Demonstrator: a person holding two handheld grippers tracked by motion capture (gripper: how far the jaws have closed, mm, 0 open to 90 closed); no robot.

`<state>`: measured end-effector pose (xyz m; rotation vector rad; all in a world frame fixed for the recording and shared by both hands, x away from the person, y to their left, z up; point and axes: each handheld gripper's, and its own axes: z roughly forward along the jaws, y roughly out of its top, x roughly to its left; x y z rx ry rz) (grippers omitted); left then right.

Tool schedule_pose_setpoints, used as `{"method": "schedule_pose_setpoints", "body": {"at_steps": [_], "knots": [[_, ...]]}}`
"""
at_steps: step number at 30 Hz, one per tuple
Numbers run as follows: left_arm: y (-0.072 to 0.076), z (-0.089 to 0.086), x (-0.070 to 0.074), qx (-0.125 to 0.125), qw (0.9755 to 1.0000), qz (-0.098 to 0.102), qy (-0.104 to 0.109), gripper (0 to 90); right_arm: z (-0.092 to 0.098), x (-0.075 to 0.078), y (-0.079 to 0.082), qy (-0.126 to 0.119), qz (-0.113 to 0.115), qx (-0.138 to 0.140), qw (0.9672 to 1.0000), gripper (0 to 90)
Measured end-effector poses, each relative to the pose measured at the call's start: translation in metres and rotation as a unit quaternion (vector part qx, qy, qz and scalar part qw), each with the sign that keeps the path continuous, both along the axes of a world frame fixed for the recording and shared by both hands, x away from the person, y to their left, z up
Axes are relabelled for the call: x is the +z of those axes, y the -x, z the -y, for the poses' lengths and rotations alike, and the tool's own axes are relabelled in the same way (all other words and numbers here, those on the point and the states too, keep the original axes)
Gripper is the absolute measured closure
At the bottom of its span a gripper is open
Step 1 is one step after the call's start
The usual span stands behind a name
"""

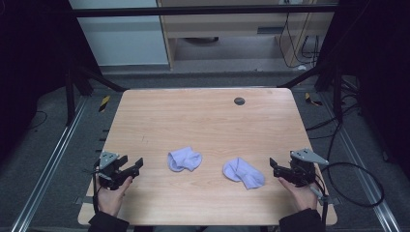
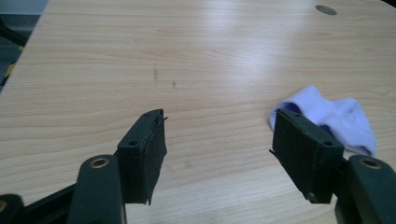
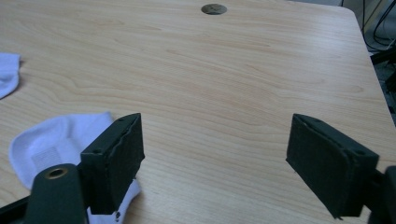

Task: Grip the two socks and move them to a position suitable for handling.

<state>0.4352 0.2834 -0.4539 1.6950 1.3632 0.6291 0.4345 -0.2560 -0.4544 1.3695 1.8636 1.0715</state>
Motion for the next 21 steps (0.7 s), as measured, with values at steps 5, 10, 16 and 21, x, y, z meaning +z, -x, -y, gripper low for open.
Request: {"method": "schedule_pose_setpoints", "body": {"at_steps": [5, 10, 16, 21], "knots": [[0.002, 0.012, 0.001, -0.022, 0.9997, 0.002, -0.005, 34.1, -0.010, 0.002, 0.002, 0.008, -0.007, 0.011, 0.9999, 23.5], [0.002, 0.025, 0.004, -0.041, 0.9991, 0.009, -0.012, 34.6, -0.021, 0.001, 0.001, 0.019, -0.021, 0.031, 0.9991, 23.6], [-0.004, 0.037, 0.013, -0.045, 0.9987, 0.020, -0.016, 35.8, -0.025, 0.005, -0.004, 0.020, -0.030, 0.046, 0.9983, 24.5], [-0.008, 0.048, 0.019, -0.052, 0.9982, 0.026, -0.010, 37.0, -0.026, 0.010, -0.005, 0.030, -0.023, 0.057, 0.9976, 26.8]]}}
